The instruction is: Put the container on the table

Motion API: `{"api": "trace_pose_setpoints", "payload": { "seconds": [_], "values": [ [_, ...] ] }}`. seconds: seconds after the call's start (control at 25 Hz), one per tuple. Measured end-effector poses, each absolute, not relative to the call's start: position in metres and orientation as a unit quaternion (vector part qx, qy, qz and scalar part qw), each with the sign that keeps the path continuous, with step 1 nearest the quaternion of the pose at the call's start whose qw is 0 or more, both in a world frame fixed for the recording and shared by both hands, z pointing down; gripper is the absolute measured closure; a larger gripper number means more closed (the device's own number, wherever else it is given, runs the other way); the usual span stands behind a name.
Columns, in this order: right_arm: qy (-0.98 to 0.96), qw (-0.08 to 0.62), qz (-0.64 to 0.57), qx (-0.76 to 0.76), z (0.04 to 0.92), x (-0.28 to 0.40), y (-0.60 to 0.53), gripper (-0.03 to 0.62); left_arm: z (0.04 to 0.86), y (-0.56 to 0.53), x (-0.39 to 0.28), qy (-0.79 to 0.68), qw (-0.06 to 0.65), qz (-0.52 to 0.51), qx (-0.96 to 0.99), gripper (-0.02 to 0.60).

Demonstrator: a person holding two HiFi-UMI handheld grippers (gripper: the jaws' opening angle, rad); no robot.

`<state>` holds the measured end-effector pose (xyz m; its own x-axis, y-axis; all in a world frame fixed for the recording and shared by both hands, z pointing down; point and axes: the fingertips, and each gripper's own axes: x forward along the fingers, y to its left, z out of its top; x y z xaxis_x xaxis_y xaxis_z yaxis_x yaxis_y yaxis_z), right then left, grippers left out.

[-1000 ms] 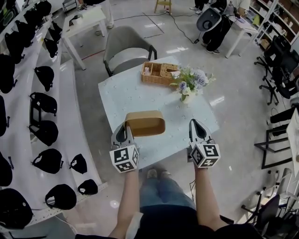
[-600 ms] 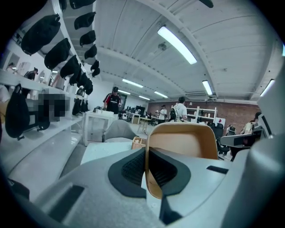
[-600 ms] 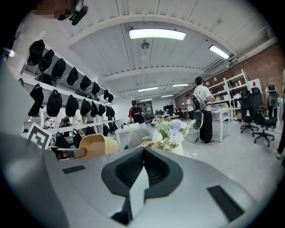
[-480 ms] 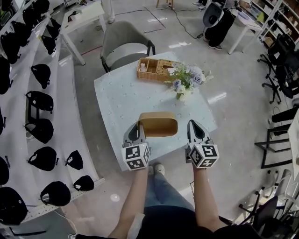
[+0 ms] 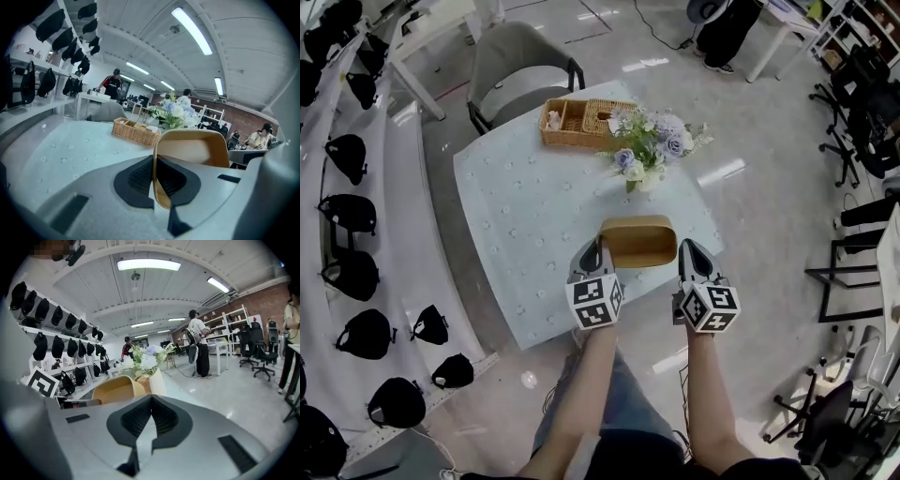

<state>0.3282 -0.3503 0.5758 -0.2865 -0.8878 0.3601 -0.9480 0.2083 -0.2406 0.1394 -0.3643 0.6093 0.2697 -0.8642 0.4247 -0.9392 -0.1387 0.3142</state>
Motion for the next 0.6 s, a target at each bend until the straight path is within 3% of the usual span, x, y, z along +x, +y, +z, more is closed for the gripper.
{"api": "trace_pose_setpoints", "payload": {
  "seconds": [0.6],
  "values": [
    [-0.740,0.114,0.257,0.611,0.662,0.400,-0.420,0.595,0.698,-0.423,0.215,-0.543,0.346,0.137,0.753,0.569]
  ]
}}
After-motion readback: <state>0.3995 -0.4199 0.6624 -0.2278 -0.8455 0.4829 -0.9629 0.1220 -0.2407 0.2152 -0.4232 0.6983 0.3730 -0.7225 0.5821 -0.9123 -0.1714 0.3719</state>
